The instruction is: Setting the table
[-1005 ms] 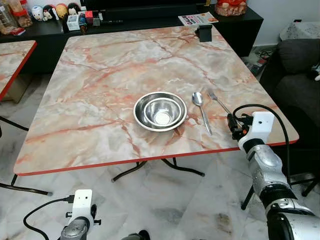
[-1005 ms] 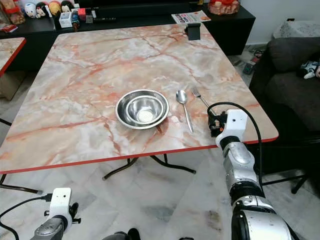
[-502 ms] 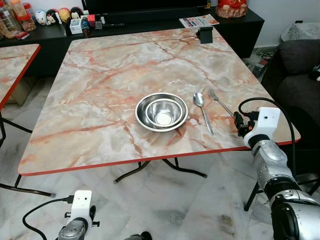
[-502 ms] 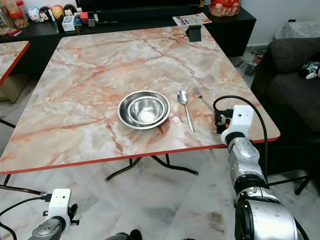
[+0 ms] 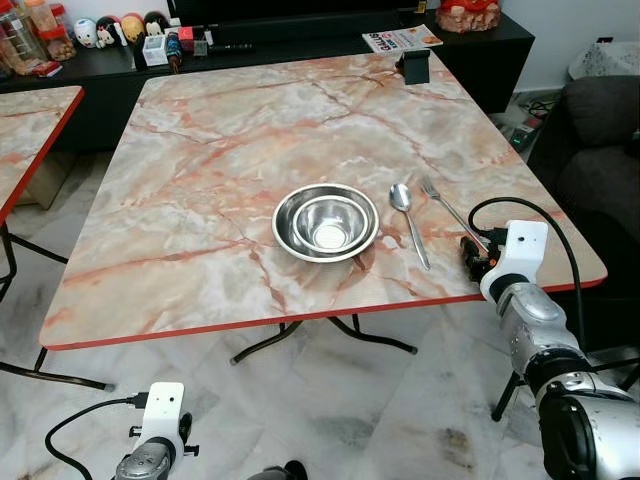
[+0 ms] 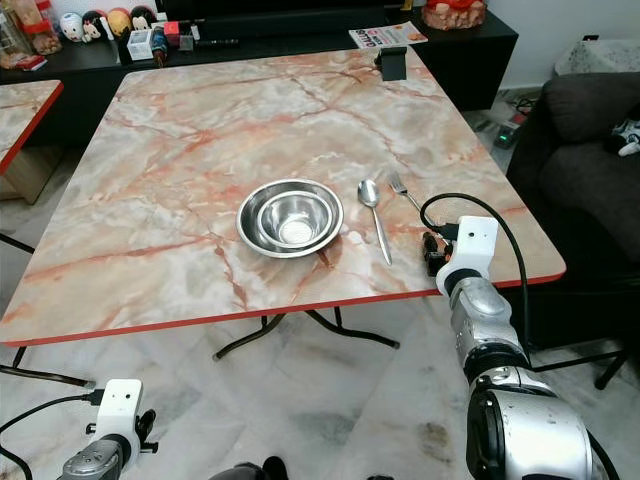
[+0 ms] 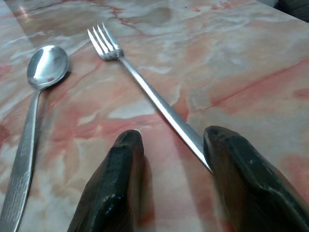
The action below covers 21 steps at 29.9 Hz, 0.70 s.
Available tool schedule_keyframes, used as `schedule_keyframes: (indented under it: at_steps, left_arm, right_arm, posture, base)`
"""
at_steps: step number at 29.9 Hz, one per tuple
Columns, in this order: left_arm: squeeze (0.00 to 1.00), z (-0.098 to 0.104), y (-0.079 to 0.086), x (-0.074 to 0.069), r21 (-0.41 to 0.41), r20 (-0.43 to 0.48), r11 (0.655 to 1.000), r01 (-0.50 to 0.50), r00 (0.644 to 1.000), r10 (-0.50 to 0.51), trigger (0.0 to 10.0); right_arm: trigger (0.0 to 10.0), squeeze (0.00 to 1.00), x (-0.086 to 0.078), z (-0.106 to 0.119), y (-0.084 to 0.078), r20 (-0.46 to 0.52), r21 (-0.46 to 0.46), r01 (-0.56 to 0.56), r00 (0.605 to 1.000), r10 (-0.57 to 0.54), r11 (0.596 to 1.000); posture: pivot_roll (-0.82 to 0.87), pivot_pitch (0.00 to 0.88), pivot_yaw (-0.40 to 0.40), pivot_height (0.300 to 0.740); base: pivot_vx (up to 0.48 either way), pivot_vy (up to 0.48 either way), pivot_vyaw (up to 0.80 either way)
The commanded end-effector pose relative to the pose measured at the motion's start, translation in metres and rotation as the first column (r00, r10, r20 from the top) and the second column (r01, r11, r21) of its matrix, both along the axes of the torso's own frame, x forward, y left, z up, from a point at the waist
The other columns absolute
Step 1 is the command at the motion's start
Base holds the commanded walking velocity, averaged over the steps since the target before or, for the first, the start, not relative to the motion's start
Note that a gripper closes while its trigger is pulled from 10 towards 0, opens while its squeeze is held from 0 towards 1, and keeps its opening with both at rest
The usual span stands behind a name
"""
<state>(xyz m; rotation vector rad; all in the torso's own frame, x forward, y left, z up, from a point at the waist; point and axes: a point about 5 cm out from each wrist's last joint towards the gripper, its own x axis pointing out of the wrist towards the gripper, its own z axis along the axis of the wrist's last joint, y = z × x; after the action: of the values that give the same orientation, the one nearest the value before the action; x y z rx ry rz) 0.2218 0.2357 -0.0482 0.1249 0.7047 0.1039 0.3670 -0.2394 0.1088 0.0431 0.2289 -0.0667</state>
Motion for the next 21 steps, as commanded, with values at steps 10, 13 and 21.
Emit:
schedule_keyframes:
  at_steps: [10,13,21]
  left_arm:
    - [0.0,-0.005,0.006,-0.009,-0.001,-0.038,1.0,-0.02,0.999,0.02,10.0]
    - [0.0,-0.004,0.005,-0.007,-0.003,-0.034,1.0,-0.021,0.999,0.021,10.0]
    - [0.0,-0.001,0.001,-0.001,-0.011,-0.019,0.999,-0.031,0.999,0.031,10.0]
  right_arm:
    - [10.0,0.0,0.001,-0.005,0.011,-0.032,0.029,-0.018,0.999,0.019,0.999]
    - [10.0,0.0,0.003,-0.003,0.017,-0.02,0.03,-0.047,0.999,0.048,0.998]
    - [10.0,0.0,0.01,0.005,0.04,0.033,0.042,-0.138,0.99,0.136,0.99]
  posture:
    - [0.09,0.166,0.077,0.74]
    - [0.08,0.162,0.071,0.74]
    - [0.07,0.145,0.055,0.74]
  base:
    - [0.0,0.0,0.0]
    - [0.0,0.0,0.0]
    - [0.0,0.0,0.0]
